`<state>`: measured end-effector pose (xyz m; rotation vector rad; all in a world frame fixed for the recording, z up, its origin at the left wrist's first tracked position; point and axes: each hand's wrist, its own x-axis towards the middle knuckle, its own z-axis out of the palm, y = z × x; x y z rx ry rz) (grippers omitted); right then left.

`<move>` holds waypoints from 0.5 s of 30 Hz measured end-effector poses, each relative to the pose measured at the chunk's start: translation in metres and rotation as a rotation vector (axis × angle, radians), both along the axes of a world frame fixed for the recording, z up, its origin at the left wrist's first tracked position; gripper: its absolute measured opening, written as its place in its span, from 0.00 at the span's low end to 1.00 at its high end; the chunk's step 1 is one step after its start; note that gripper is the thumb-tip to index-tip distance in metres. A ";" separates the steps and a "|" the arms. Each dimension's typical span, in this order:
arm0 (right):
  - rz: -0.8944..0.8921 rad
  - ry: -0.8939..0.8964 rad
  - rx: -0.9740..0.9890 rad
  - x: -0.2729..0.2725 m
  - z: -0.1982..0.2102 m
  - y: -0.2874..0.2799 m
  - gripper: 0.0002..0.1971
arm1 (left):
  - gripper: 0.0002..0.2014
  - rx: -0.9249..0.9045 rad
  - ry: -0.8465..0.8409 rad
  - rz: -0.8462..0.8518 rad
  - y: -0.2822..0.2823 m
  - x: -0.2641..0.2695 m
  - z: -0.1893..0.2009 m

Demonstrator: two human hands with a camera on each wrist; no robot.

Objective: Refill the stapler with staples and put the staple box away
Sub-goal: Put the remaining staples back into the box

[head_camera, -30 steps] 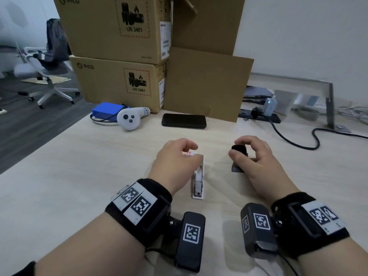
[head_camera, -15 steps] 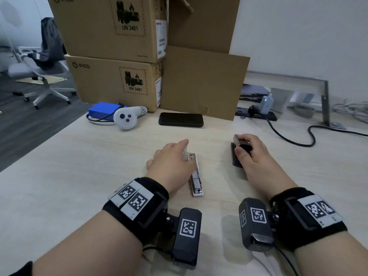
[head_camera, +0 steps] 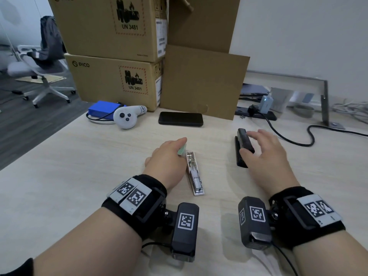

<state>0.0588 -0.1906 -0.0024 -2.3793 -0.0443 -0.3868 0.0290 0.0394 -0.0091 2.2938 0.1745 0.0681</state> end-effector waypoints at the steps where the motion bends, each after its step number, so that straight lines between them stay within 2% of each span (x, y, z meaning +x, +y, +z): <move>1: 0.006 -0.129 0.044 -0.005 0.004 0.004 0.15 | 0.28 -0.007 -0.004 0.002 0.000 0.000 0.000; 3: 0.092 -0.366 0.112 -0.017 0.014 0.014 0.06 | 0.28 -0.012 -0.007 0.006 -0.001 -0.001 0.001; 4: 0.169 -0.390 0.114 -0.024 0.017 0.021 0.05 | 0.28 -0.004 -0.006 0.007 -0.001 -0.002 0.001; 5: 0.253 -0.349 0.105 -0.029 0.018 0.028 0.05 | 0.28 0.013 -0.003 0.006 -0.002 -0.003 0.002; 7: 0.389 -0.149 0.078 -0.034 0.013 0.041 0.04 | 0.29 0.050 0.004 0.002 -0.003 -0.004 0.002; 9: 0.450 0.013 0.015 -0.031 0.004 0.048 0.07 | 0.30 0.063 0.001 0.006 -0.004 -0.004 0.003; 12: 0.462 0.091 -0.020 -0.026 -0.004 0.052 0.16 | 0.28 0.059 -0.004 0.006 -0.005 -0.004 0.003; 15: 0.391 0.119 0.039 -0.021 -0.006 0.053 0.19 | 0.25 0.074 -0.010 -0.001 -0.007 -0.004 0.002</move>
